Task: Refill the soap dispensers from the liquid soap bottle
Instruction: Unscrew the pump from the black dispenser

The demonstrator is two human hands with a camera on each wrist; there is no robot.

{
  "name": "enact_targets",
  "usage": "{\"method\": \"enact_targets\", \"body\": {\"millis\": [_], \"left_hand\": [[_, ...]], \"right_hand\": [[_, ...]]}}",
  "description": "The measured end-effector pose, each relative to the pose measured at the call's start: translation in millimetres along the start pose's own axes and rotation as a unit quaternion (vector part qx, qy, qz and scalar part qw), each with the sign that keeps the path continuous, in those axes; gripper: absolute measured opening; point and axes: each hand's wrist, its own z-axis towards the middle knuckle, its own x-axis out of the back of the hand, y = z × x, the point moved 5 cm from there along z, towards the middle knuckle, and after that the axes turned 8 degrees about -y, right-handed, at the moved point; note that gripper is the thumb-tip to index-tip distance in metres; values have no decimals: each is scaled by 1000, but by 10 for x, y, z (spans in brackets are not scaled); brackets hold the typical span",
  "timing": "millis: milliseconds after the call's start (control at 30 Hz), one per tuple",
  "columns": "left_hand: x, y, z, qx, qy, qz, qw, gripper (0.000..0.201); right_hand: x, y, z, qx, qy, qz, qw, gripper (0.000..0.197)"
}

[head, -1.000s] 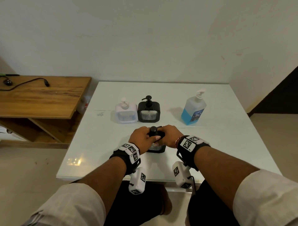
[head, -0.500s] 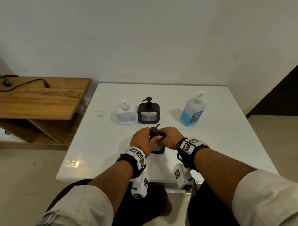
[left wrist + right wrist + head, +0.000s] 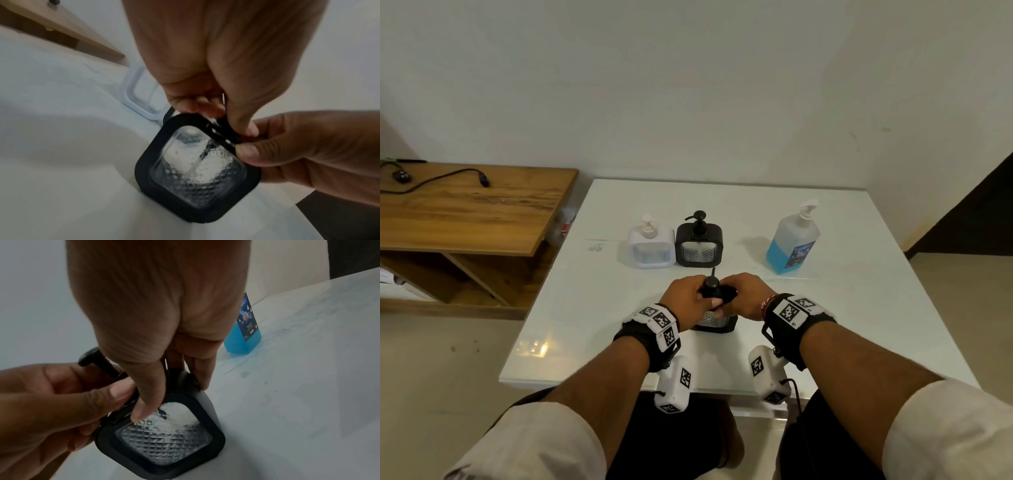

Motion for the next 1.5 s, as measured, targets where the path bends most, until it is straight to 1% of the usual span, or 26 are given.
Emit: {"method": "enact_targets", "body": {"millis": [100, 200, 300, 367, 467, 533, 633, 667, 700, 733, 767, 833, 867, 900, 967, 1033, 1100, 1200, 1300, 1333, 1400, 1433, 1500], "left_hand": [[-39, -1, 12, 13, 48, 9, 999, 21], [-79, 1, 0, 28, 73, 34, 996, 28], [-146, 2, -56, 45, 111, 36, 992, 35], [-182, 9, -79, 61, 124, 41, 990, 39], [-170, 16, -72, 71, 115, 39, 990, 47], [-138, -17, -34, 66, 92, 10, 994, 49], [-118, 5, 12, 15, 9, -19, 1000, 32], [-105, 12, 28, 1, -5, -29, 1000, 27], [-94, 0, 32, -4, -2, -38, 999, 21], [-84, -6, 22, -1, 14, -47, 999, 17], [-78, -7, 8, 8, 38, -54, 998, 18], [-94, -18, -10, 28, 77, -59, 995, 32], [-106, -9, -7, 32, 82, -58, 994, 37], [-107, 11, 5, 29, 80, -60, 995, 39], [-117, 55, 36, 10, 45, -85, 995, 38], [-107, 73, 57, -9, 16, -82, 996, 31], [-88, 28, 54, -7, 12, -77, 997, 24], [-78, -53, 41, 14, 21, -94, 995, 34], [-79, -26, 54, -2, 10, -92, 996, 35], [-86, -2, 59, -7, 6, -78, 997, 30], [-101, 14, 69, -9, 24, -61, 998, 20], [-105, 5, 63, -3, 45, -71, 996, 22], [-114, 5, 36, 10, 81, -85, 993, 32]], "right_hand": [[23, 18, -5, -5, 8, -2, 1000, 48], [32, 20, -26, -6, 11, -3, 1000, 46], [17, 4, -41, -4, 12, -9, 1000, 44], [15, -1, -42, -1, 14, -6, 1000, 43], [14, 4, -43, -1, 16, 0, 1000, 42], [20, 18, -36, -5, 17, -3, 1000, 41], [57, 50, -23, -15, 18, -11, 1000, 40], [70, 58, -21, -19, 16, -15, 1000, 42], [68, 63, -21, -20, 12, -15, 1000, 44], [62, 63, -24, -20, 8, -15, 1000, 46], [61, 59, -23, -18, 7, -15, 1000, 48], [45, 58, -27, -16, 6, -17, 1000, 47], [40, 67, -28, -17, 7, -19, 1000, 46], [44, 82, -20, -18, 9, -16, 1000, 46], [67, 123, -16, -23, 14, -10, 1000, 46], [94, 139, -22, -26, 12, -16, 999, 48], [100, 143, -22, -23, 3, -24, 999, 48], [92, 134, -31, -18, -2, -27, 999, 47], [83, 136, -38, -12, 1, -21, 1000, 47], [81, 133, -44, -12, 0, -22, 1000, 47], [82, 140, -44, -13, 0, -21, 1000, 47], [79, 140, -41, -13, 0, -20, 1000, 47], [80, 127, -45, -8, -1, -23, 1000, 47]]}}
